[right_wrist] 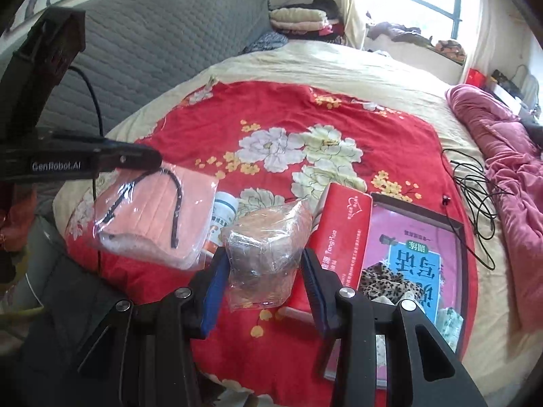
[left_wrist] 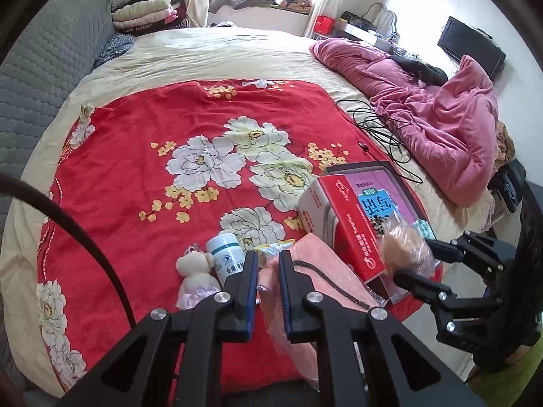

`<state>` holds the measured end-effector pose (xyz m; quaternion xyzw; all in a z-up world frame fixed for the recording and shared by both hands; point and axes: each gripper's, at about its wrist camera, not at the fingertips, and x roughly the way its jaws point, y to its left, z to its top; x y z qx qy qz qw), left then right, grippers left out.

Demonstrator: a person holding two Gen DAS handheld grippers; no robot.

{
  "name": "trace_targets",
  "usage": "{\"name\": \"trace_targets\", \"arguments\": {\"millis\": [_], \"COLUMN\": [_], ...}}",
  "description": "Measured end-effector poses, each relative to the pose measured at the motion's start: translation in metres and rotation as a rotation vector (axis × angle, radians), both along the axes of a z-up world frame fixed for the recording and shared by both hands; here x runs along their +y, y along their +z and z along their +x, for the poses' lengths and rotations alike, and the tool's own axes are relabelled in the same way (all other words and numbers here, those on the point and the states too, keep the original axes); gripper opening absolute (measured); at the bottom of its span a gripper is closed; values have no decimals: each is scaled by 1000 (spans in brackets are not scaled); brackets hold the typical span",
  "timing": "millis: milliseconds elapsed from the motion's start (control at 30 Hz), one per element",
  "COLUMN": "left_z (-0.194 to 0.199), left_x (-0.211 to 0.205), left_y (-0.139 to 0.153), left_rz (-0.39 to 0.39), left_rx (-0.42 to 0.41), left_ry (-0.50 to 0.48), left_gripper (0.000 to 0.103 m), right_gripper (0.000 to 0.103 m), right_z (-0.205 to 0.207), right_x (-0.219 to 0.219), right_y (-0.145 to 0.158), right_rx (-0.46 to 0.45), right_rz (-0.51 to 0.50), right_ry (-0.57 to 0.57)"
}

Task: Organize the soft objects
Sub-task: 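Carry the pink mask pack and bread bag over the pink tray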

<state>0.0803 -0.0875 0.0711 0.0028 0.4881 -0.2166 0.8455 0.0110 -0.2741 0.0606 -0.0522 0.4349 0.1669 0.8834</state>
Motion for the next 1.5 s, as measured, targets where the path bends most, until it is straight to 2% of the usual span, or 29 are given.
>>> {"name": "trace_targets", "arguments": {"millis": [233,467,833,1133,1500], "left_z": [-16,-23,-31,-28,-38], "left_x": [-12,-42,-114,-169,-240], "left_y": [14,26,29,13,-46], "left_rz": [-7,1,-13,-10,48], "left_rx": [-32,-56,-49,-26,16], "left_ry": [-23,-66,-158,-206,-294], "left_gripper": [12,12,12,13,13], "right_gripper": [45,45,45,45,45], "right_z": [-13,-26,-54,-65,-58], "right_x": [-14,-45,-139,-194,-214], "right_y": [15,29,49,44,8], "right_rx": [-36,-72,-111,-107,-38], "right_rz": [13,33,45,59,89], "right_ry": [-33,-91,-279,-378,-398]}}
